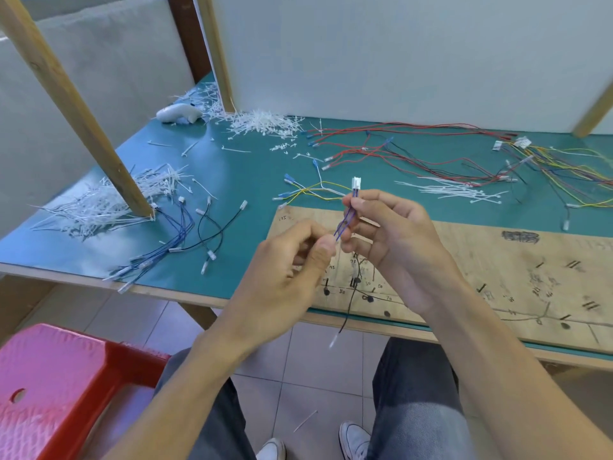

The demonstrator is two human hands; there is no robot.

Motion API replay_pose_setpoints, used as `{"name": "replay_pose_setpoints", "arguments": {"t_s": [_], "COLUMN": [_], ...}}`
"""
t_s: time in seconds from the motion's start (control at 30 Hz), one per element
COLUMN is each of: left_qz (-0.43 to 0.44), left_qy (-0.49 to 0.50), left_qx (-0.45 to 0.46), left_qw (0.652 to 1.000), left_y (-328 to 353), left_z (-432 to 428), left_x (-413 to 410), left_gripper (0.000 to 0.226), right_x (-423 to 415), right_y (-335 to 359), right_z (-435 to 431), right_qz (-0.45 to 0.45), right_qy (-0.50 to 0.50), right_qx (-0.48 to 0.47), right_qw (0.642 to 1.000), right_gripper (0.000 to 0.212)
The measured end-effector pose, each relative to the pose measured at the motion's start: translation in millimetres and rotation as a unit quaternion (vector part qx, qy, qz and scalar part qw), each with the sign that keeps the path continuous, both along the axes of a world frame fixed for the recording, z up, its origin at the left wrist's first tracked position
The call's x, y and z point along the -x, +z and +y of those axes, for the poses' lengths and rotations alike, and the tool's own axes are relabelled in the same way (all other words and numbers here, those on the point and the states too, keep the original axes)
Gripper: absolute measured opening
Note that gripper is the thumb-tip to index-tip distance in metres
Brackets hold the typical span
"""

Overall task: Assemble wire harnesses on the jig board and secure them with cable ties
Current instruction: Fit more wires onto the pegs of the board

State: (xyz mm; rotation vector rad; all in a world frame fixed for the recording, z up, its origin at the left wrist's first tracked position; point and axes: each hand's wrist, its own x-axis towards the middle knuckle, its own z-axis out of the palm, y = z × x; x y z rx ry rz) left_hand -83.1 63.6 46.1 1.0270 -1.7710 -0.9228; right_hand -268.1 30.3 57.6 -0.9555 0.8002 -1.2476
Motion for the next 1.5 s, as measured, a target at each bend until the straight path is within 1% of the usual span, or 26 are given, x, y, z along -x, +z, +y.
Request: {"name": "replay_pose_setpoints", "arguments": {"t_s": [0.03, 0.07, 0.17, 0.2, 0.27, 0.3, 0.33, 0.37, 0.4, 0.47, 0.5, 0.6, 0.67, 0.7, 0.8, 0.93, 1.03, 1.13, 1.23, 1.33, 1.4, 1.43, 1.5], "left_qz": [0.026, 0.039, 0.013, 0.008, -0.007, -0.027, -0.055, -0.089, -0.117, -0.161, -0.178, -0.237, -0.264, -0.277, -0.296, -0.300, -0.306, -0.333, -0.341, -0.347, -0.364, -0.374, -0.392], "left_qy": [0.000, 0.006, 0.043, 0.058, 0.100, 0.118, 0.128, 0.133, 0.136, 0.159, 0.174, 0.180, 0.169, 0.165, 0.161, 0.160, 0.153, 0.139, 0.129, 0.121, 0.111, 0.106, 0.101], "left_qx": [-0.046, -0.073, -0.058, -0.053, -0.038, -0.030, -0.023, -0.018, -0.015, 0.010, 0.018, 0.007, -0.010, -0.021, -0.031, -0.048, -0.048, -0.056, -0.057, -0.063, -0.076, -0.083, -0.093], "left_qw": [0.999, 0.997, 0.997, 0.997, 0.994, 0.992, 0.990, 0.987, 0.984, 0.974, 0.968, 0.955, 0.949, 0.946, 0.941, 0.939, 0.938, 0.931, 0.929, 0.928, 0.922, 0.918, 0.910], "left_y": [-3, -6, -18, -21, -28, -32, -34, -35, -35, -38, -38, -42, -43, -44, -45, -46, -48, -50, -50, -49, -47, -45, -42], "left_z": [1, 2, 6, 8, 11, 12, 14, 15, 16, 18, 19, 21, 20, 19, 15, 13, 16, 17, 15, 11, 9, 7, 5], "left_x": [-2, -3, -4, -3, 0, 0, 2, 2, 3, 6, 8, 18, 24, 26, 33, 36, 34, 29, 23, 21, 19, 18, 18], "left_gripper": [0.023, 0.023, 0.006, 0.010, 0.020, 0.023, 0.020, 0.012, 0.009, 0.031, 0.036, 0.047, 0.048, 0.045, 0.040, 0.041, 0.040, 0.041, 0.040, 0.038, 0.037, 0.037, 0.037], "right_x": [3, 5, 10, 12, 16, 18, 21, 23, 26, 29, 30, 28, 23, 20, 14, 14, 15, 16, 15, 14, 11, 9, 5], "right_y": [-1, -2, -7, -9, -13, -14, -16, -18, -19, -21, -23, -29, -35, -38, -46, -50, -49, -47, -49, -51, -51, -50, -48], "right_z": [-3, -5, -14, -17, -23, -27, -31, -35, -40, -50, -56, -74, -83, -87, -94, -97, -97, -96, -91, -86, -82, -80, -75], "right_qz": [-0.007, -0.011, -0.018, -0.006, 0.043, 0.075, 0.114, 0.161, 0.214, 0.319, 0.364, 0.477, 0.526, 0.540, 0.554, 0.561, 0.578, 0.594, 0.609, 0.616, 0.632, 0.646, 0.693], "right_qy": [0.004, 0.012, 0.043, 0.051, 0.056, 0.053, 0.044, 0.032, 0.019, -0.005, -0.016, -0.032, -0.030, -0.031, -0.043, -0.051, -0.048, -0.036, -0.038, -0.046, -0.059, -0.065, -0.067], "right_qx": [-0.008, -0.016, -0.044, -0.042, -0.016, -0.001, 0.013, 0.029, 0.044, 0.075, 0.088, 0.112, 0.122, 0.123, 0.123, 0.120, 0.122, 0.121, 0.136, 0.137, 0.144, 0.151, 0.168], "right_qw": [1.000, 1.000, 0.998, 0.998, 0.997, 0.996, 0.992, 0.986, 0.976, 0.945, 0.927, 0.871, 0.841, 0.832, 0.822, 0.818, 0.806, 0.795, 0.781, 0.774, 0.759, 0.745, 0.698], "right_gripper": [0.010, 0.010, 0.011, 0.012, 0.015, 0.016, 0.016, 0.014, 0.011, 0.004, 0.003, 0.013, 0.019, 0.021, 0.021, 0.019, 0.015, 0.013, 0.015, 0.015, 0.015, 0.014, 0.014]}}
